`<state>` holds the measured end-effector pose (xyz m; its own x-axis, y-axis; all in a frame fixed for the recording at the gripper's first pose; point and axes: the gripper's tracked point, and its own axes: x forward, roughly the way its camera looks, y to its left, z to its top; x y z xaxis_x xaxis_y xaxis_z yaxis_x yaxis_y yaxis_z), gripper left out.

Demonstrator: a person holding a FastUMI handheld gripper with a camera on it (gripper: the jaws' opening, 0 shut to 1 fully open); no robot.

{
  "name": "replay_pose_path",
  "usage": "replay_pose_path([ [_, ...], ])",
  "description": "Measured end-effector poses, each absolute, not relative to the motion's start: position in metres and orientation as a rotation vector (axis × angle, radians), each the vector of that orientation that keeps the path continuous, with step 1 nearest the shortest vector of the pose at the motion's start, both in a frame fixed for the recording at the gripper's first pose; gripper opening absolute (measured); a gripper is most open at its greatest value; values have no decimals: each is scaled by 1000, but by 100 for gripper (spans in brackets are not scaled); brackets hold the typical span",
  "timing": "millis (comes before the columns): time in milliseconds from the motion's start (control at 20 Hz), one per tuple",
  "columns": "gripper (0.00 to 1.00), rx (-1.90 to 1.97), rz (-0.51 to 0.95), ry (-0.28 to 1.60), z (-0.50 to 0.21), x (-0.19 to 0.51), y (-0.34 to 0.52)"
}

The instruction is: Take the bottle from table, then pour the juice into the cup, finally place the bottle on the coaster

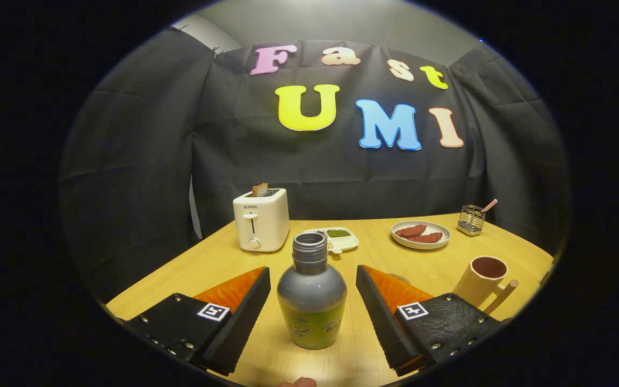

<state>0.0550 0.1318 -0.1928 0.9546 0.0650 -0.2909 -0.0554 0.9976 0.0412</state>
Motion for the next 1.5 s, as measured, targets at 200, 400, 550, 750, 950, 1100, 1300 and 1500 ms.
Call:
replay_pose_path([
  [200,98,38,53,329,-210,56,134],
  [400,98,48,40,368,-227,55,133],
  [550,98,51,35,393,-237,54,134],
  [750,98,52,37,428,-250,52,138],
  [950,98,50,35,469,-265,51,140],
  [1100,98,49,40,501,-276,47,141],
  [1300,98,47,37,532,-285,46,140],
  [1500,98,38,38,540,-287,44,139],
])
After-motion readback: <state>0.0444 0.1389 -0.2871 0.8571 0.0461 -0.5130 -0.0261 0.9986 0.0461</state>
